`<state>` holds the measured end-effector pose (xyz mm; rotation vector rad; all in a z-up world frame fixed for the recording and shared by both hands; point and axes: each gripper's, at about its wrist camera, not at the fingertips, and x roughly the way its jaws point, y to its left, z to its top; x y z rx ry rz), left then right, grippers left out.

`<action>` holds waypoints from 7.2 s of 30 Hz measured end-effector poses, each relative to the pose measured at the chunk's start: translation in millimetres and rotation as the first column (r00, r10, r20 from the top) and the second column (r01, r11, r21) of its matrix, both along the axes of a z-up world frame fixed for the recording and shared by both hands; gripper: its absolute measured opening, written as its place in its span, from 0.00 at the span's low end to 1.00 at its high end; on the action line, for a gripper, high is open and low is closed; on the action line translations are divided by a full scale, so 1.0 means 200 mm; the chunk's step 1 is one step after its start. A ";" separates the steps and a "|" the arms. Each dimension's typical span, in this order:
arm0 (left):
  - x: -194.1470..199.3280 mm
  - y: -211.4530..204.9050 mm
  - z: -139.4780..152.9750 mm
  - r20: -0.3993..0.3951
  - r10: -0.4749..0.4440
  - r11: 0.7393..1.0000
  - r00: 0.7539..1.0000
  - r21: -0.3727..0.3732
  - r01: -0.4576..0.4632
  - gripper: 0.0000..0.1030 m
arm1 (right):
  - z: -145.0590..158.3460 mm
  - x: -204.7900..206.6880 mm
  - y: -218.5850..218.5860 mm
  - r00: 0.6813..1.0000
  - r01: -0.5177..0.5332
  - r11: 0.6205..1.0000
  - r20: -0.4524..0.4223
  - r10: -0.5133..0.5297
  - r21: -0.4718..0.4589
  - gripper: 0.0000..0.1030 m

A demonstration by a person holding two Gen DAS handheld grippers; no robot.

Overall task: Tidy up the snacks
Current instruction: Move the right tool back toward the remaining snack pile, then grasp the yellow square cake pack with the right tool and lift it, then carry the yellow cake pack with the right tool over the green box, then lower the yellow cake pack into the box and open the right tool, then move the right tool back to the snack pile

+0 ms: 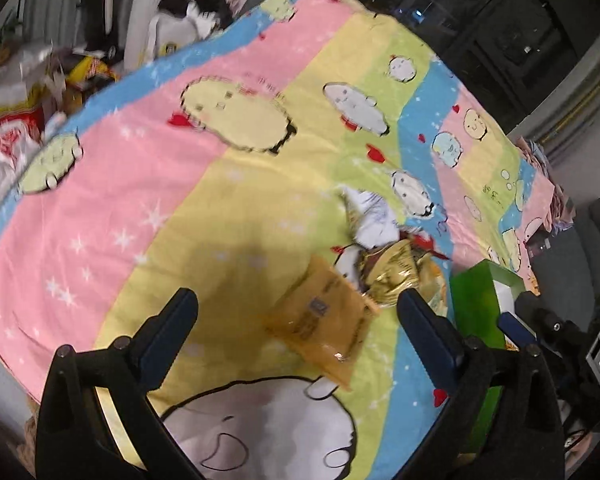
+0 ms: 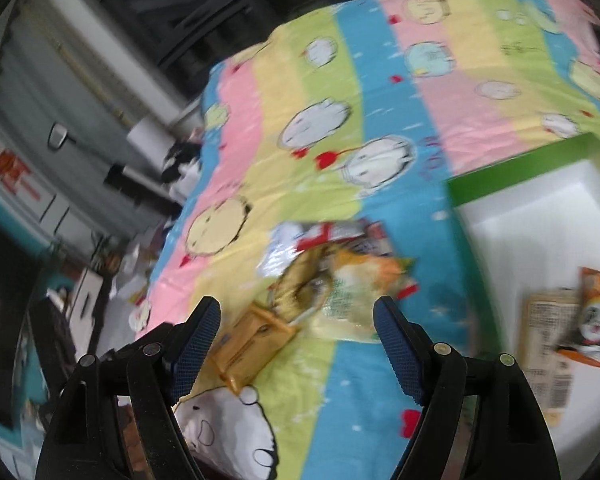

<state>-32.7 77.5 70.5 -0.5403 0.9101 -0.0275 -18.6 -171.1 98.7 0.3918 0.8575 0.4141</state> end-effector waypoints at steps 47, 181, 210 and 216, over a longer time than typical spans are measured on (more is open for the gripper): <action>-0.01 -0.27 -0.07 0.040 -0.313 0.947 0.949 0.092 0.309 0.50 | -0.25 0.05 0.40 0.984 -0.064 0.998 -0.164 0.064 0.008 0.54; 0.06 -1.17 0.26 0.170 -0.545 0.839 0.821 0.104 0.535 0.87 | 0.03 -0.10 -0.76 0.930 0.367 0.930 0.002 -0.367 0.020 0.66; 0.09 -0.22 -0.15 0.048 -0.200 0.973 0.979 0.125 0.193 0.99 | -0.15 0.10 0.05 0.995 0.059 0.993 -0.074 -0.067 -0.107 0.84; 0.09 -0.21 -0.16 0.051 -0.206 0.973 0.977 0.116 0.199 0.99 | -0.29 0.19 0.08 0.982 0.142 0.974 -0.101 -0.162 -0.177 0.79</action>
